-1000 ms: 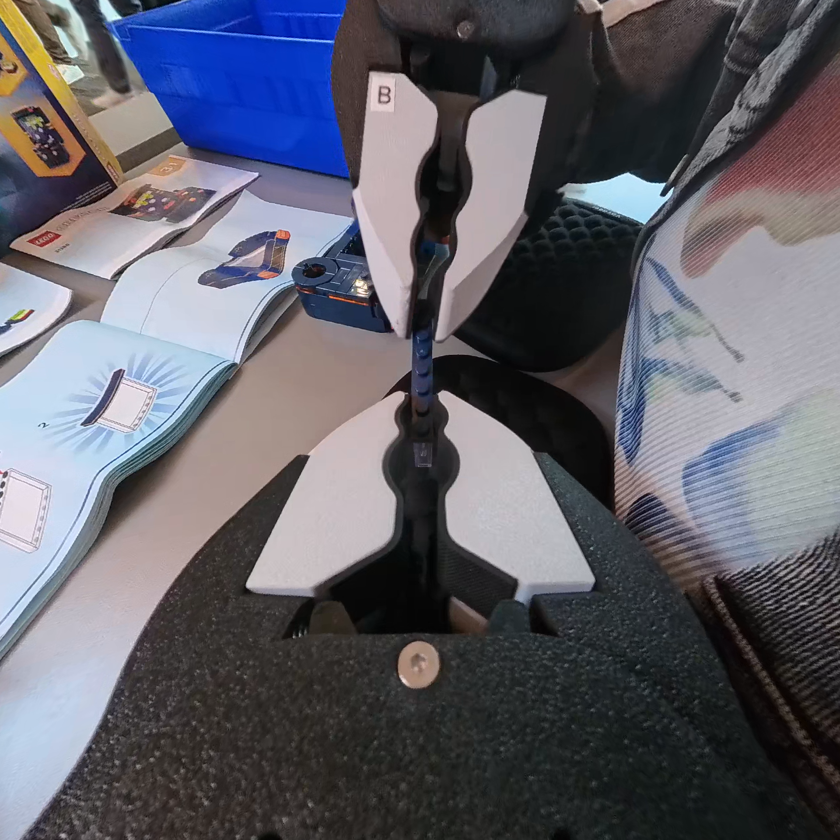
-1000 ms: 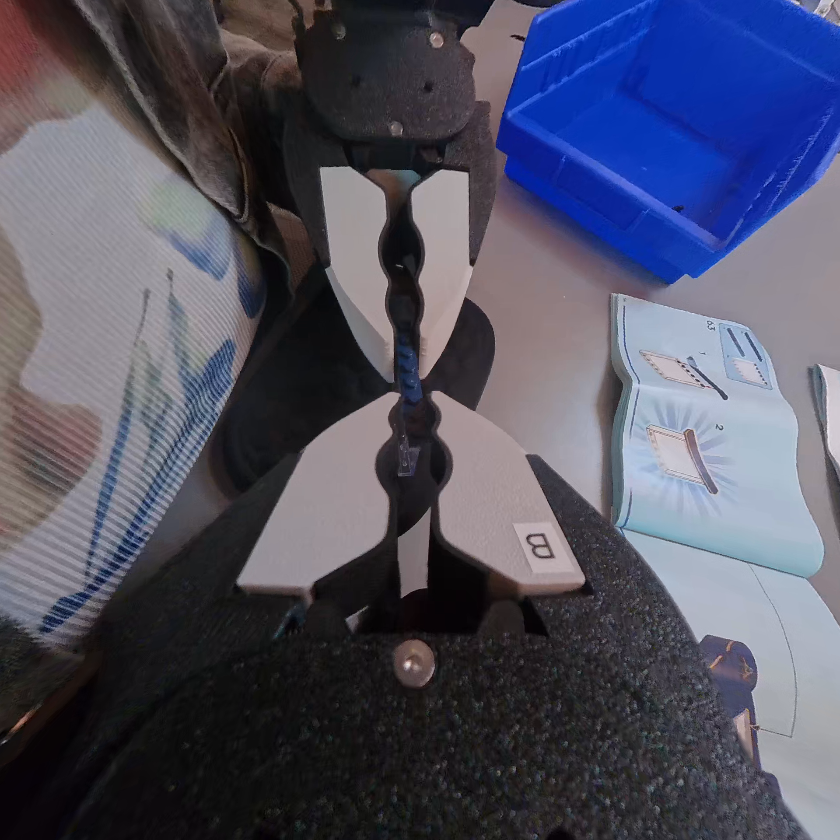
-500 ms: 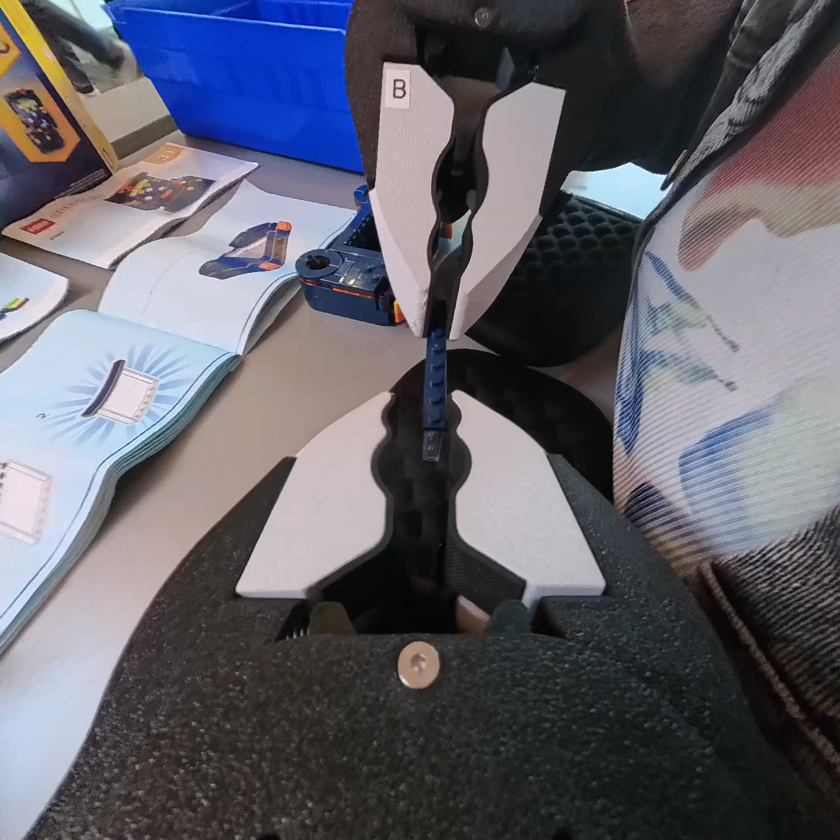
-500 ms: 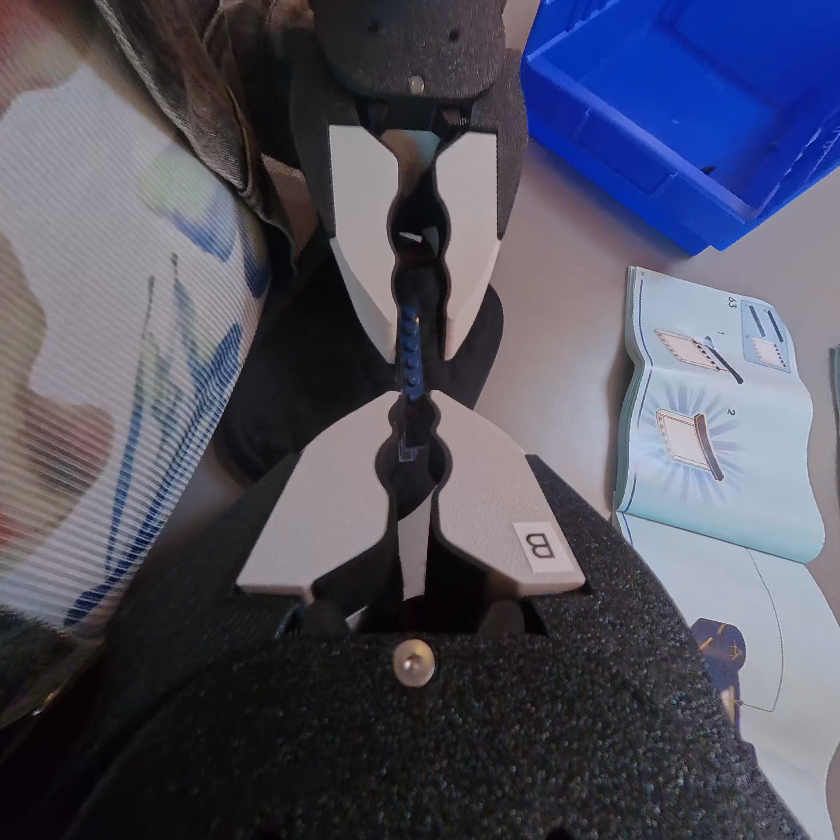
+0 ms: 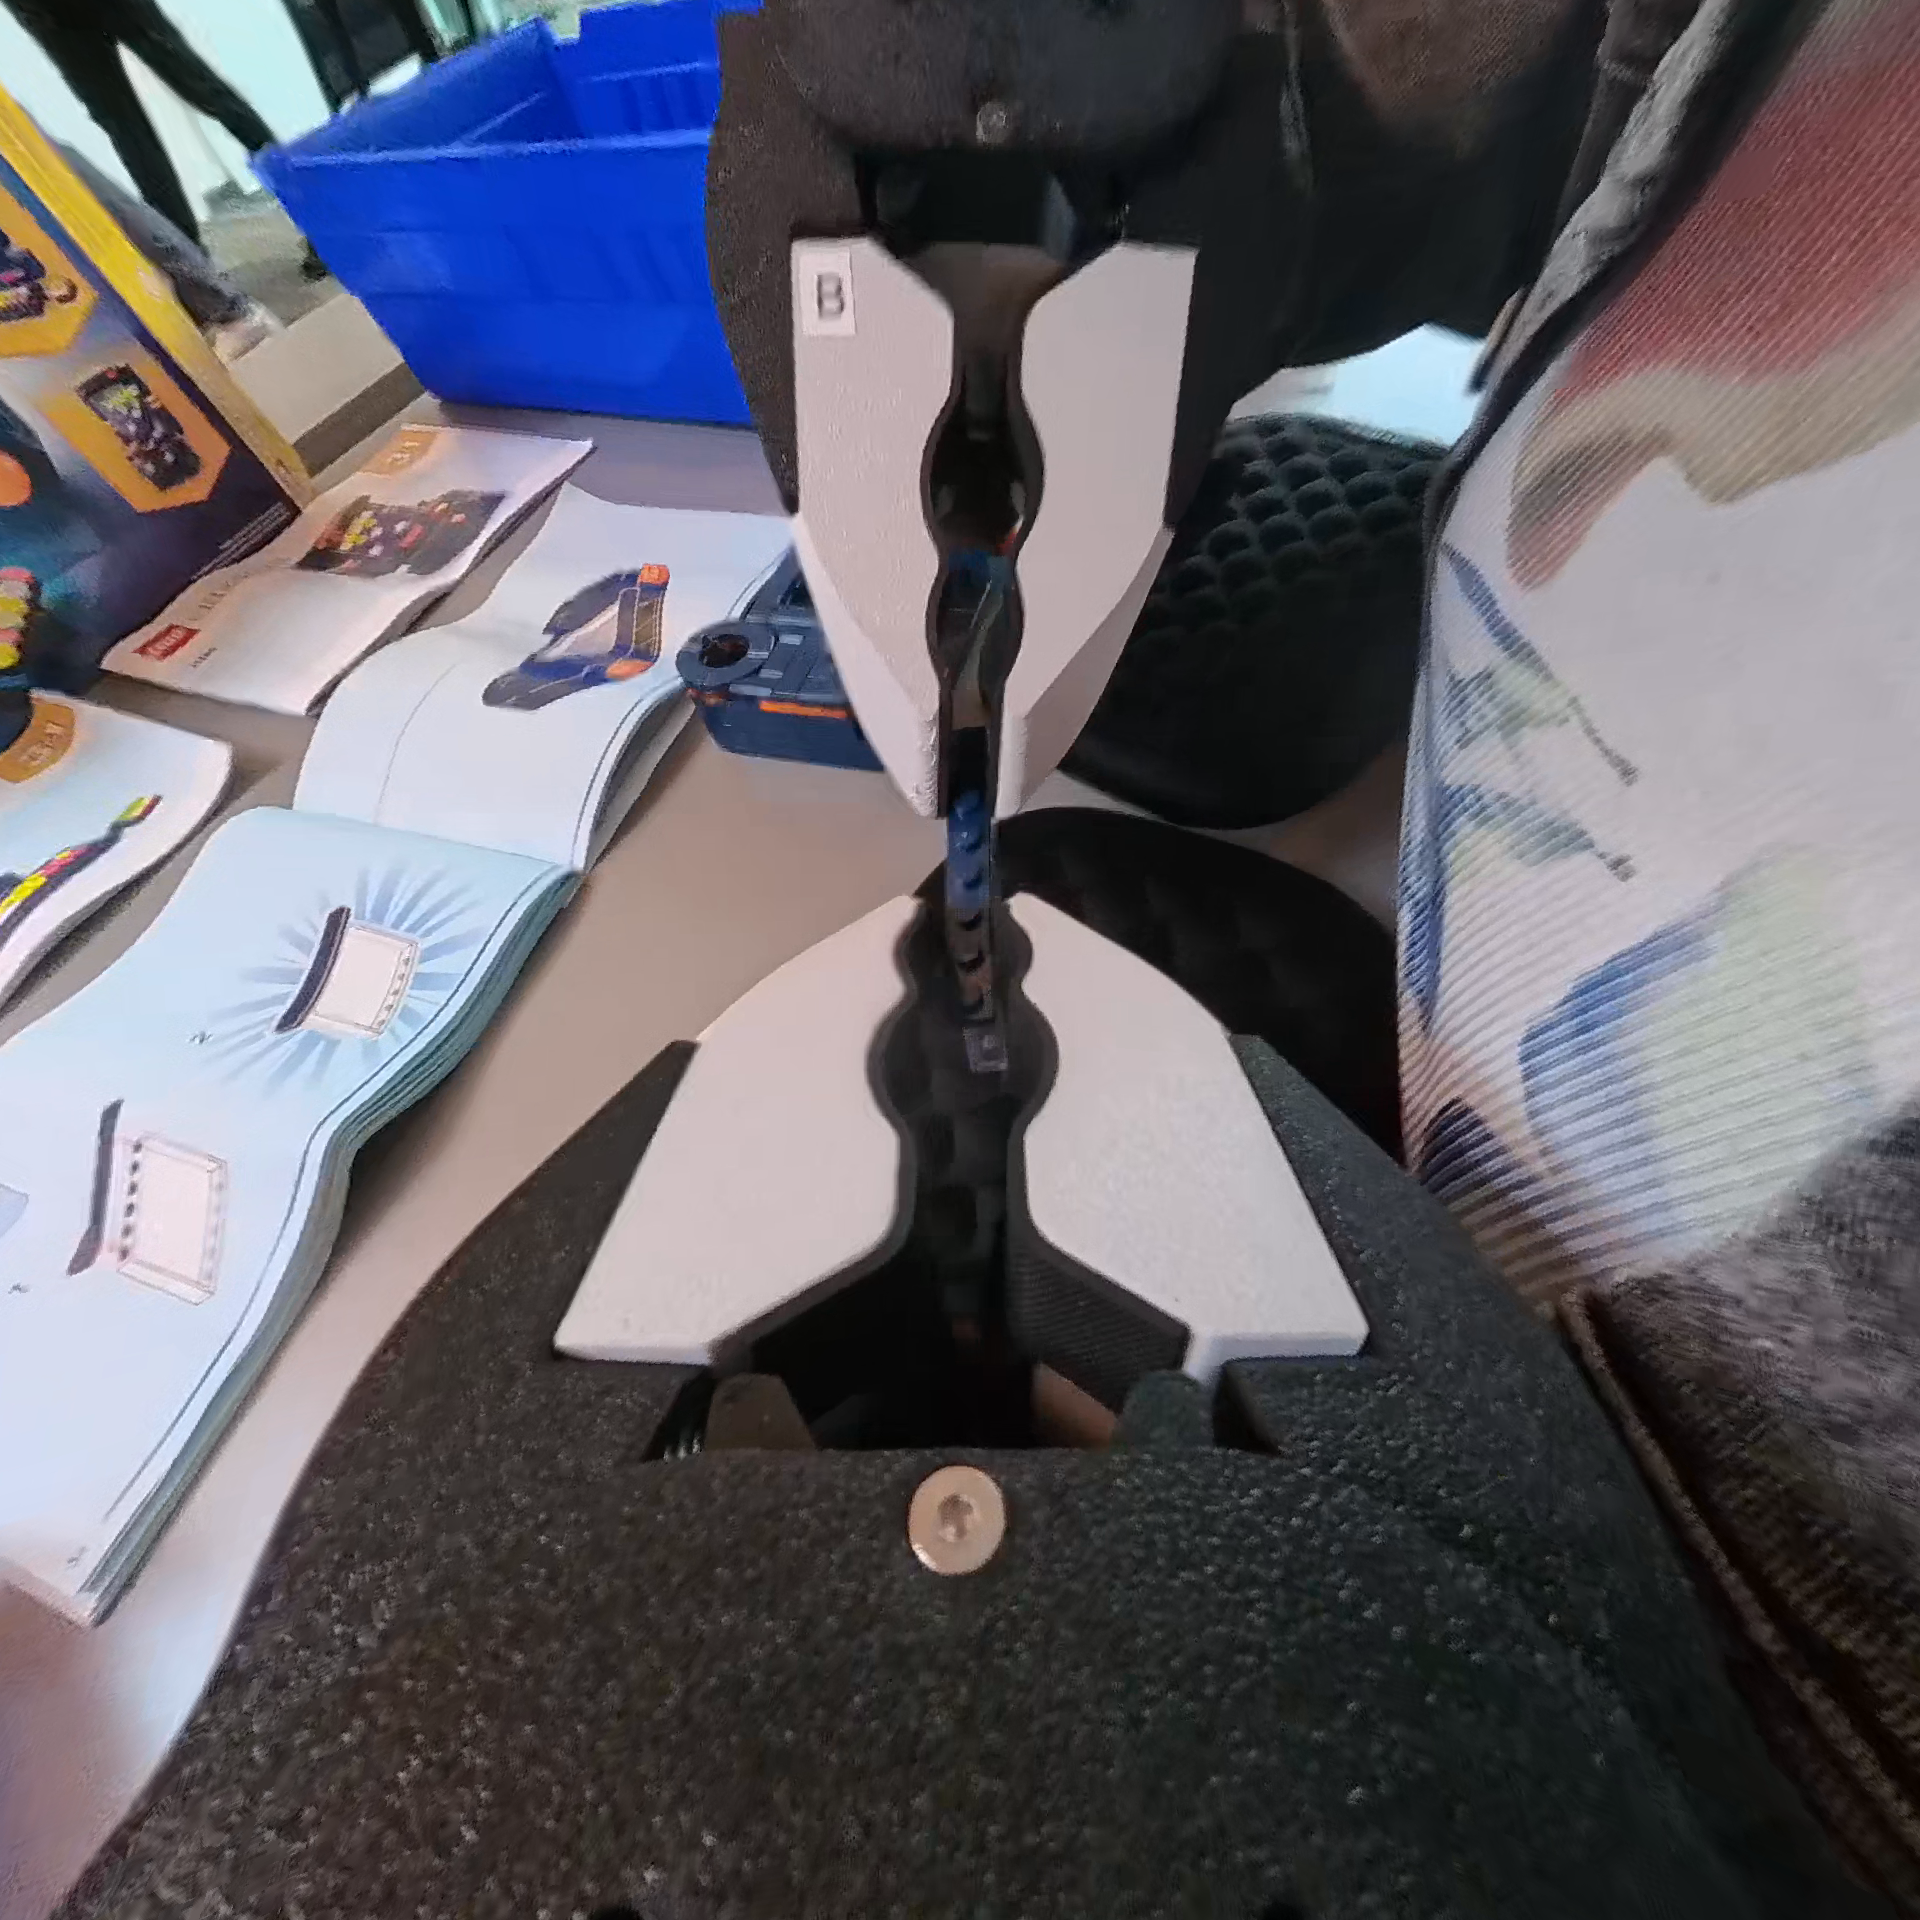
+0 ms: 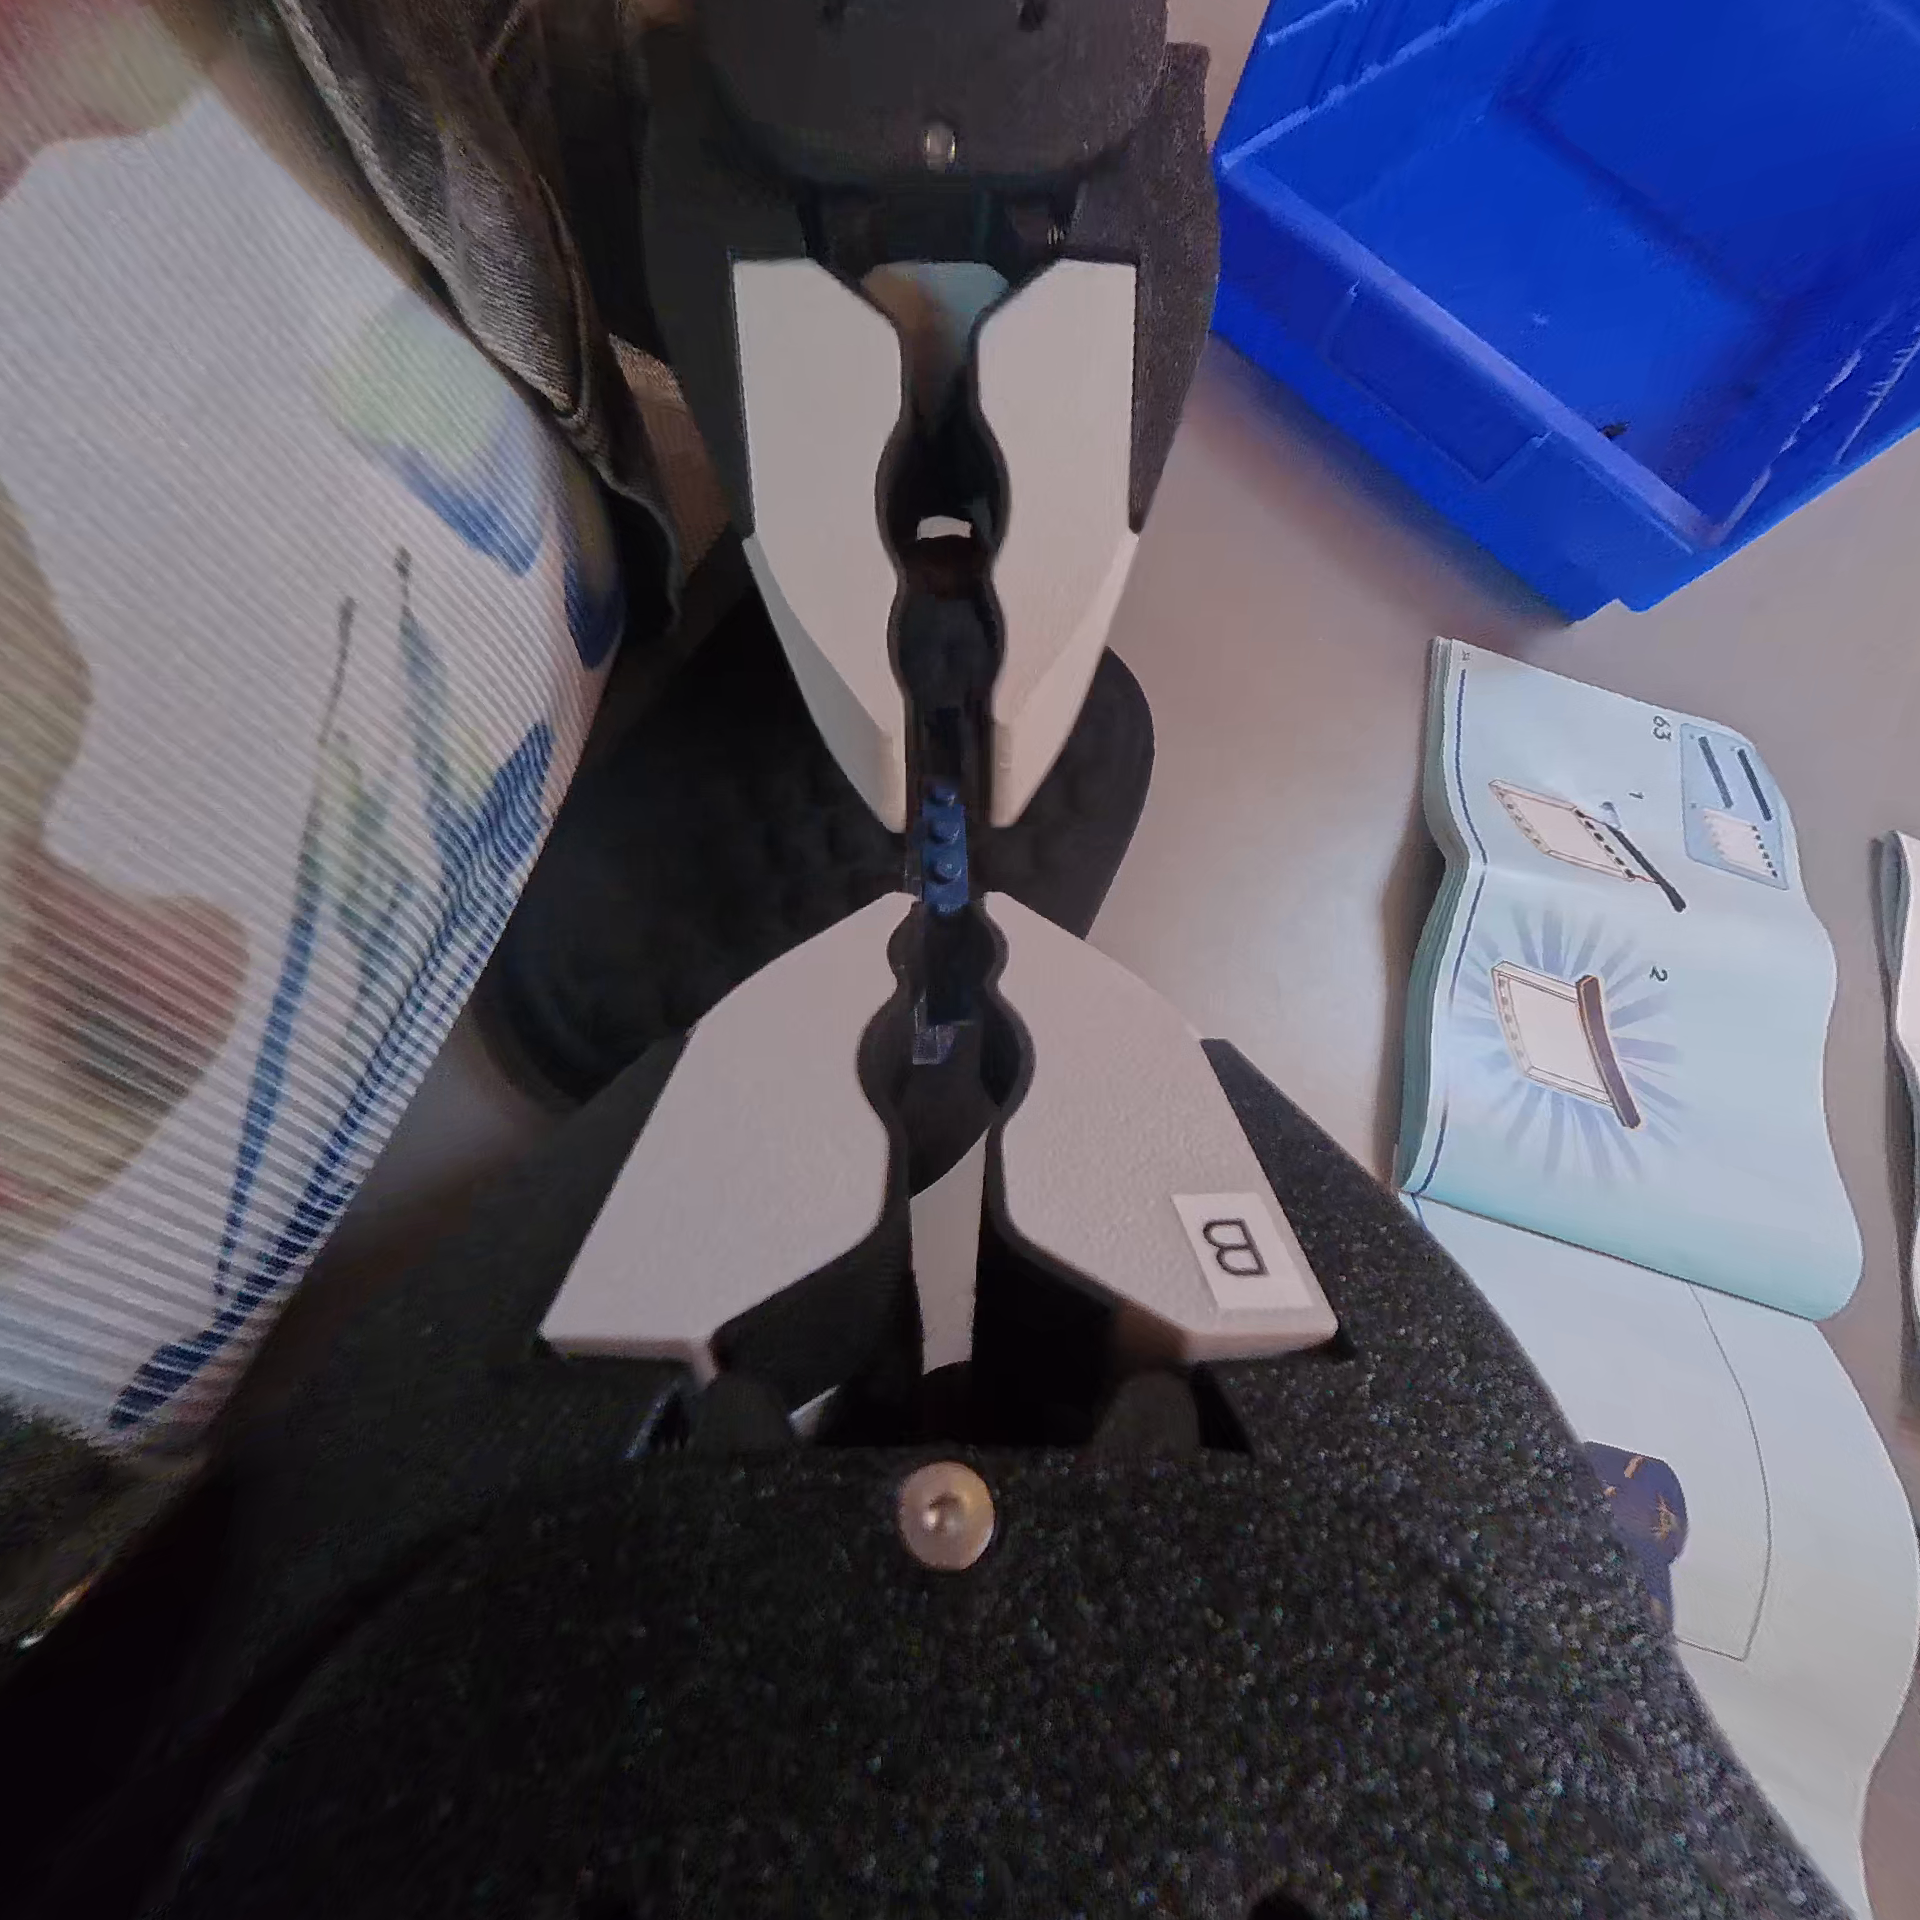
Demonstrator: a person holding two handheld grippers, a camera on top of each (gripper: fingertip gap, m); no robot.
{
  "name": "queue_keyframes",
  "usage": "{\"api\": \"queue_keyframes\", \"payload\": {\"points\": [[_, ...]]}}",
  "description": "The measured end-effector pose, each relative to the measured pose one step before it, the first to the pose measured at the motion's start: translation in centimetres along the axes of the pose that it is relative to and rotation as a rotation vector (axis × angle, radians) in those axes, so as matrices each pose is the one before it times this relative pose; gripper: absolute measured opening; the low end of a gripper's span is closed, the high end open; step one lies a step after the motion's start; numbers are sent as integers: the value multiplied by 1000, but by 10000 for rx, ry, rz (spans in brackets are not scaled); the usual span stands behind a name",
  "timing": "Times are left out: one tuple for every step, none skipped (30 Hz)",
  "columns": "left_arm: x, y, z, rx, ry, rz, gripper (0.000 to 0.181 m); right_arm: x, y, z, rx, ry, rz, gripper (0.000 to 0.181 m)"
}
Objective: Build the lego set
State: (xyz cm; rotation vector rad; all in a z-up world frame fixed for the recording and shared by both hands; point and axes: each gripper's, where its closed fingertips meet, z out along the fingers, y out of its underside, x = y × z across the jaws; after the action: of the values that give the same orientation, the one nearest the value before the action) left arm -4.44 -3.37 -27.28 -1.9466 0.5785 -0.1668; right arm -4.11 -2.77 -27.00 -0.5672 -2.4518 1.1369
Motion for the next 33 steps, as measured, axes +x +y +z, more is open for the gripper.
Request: {"api": "queue_keyframes", "payload": {"points": [[-183,657,219,-444,-177,121,18,-29,-22,7,62,-56,55,7],[5,599,283,-353,-61,178,17,34,3,7,47,8,10,7],[291,50,195,4,123,104,10,43,17,-19,17,13,-15,7],[43,-174,40,129,8,-41,9,-4,4,-80,13,-19,1,7],[55,-99,-18,65,69,-88,9,-59,-21,-51,24,-28,8,7],[78,-38,-8,25,101,-125,8,-88,-9,-21,1,-1,-45,7],[91,-27,-15,38,85,-66,8,-99,-31,-41,-9,0,-78,7],[80,-56,-14,44,48,-13,8,-88,-15,-61,-29,1,-89,7],[11,-47,9,17,-20,82,8,-48,31,-37,-50,-23,-33,7],[32,0,33,-23,2,73,8,-28,43,-19,-62,-49,1,7],[-9,5,-4,-11,17,4,8,15,-2,8,-35,-17,-27,7],[-13,-8,-20,29,39,-64,8,28,-34,-7,-21,4,-56,7],[-11,10,-33,37,26,-47,8,0,-13,15,-51,-20,-34,7],[12,12,-3,15,8,-9,8,-17,6,-5,-70,-20,-70,7],[1,0,8,4,-11,12,8,-5,15,10,-78,-15,-62,7],[9,33,3,-15,-2,1,8,-4,38,24,-88,-13,-42,8],[-18,37,-3,7,3,-35,8,29,26,33,-83,30,-78,8],[-4,69,22,9,19,-38,8,-21,81,60,-116,28,-64,8],[22,62,15,27,19,-21,8,-9,64,48,-98,67,-134,7],[2,56,21,15,-4,-8,8,11,78,50,-94,106,-167,8],[-9,79,33,-7,-12,5,8,6,70,66,-118,84,-92,8],[27,56,19,2,16,-3,8,-23,58,43,-138,42,-66,8],[-3,49,7,14,23,-30,8,0,52,52,-137,64,-131,8],[-12,64,24,3,27,-41,8,24,50,65,-130,63,-139,8],[-18,73,10,1,23,-45,8,45,53,76,-105,35,-59,8],[-27,62,10,2,27,-47,8,52,44,71,-97,19,-23,8],[-4,50,11,0,36,-41,8,1,52,51,-114,-14,-27,8],[21,54,16,-30,36,20,8,-59,49,54,-136,-49,-28,8],[26,39,22,-37,9,40,8,-48,57,43,-173,-53,40,8],[9,48,23,-33,-5,17,8,-11,74,35,-194,-78,110,8],[-8,30,18,-16,-2,-22,8,16,42,53,-152,-54,66,8],[-27,62,14,-13,18,-67,8,28,39,66,-96,-31,67,8],[-39,58,1,2,22,-86,8,70,32,78,-63,10,102,8]]}}
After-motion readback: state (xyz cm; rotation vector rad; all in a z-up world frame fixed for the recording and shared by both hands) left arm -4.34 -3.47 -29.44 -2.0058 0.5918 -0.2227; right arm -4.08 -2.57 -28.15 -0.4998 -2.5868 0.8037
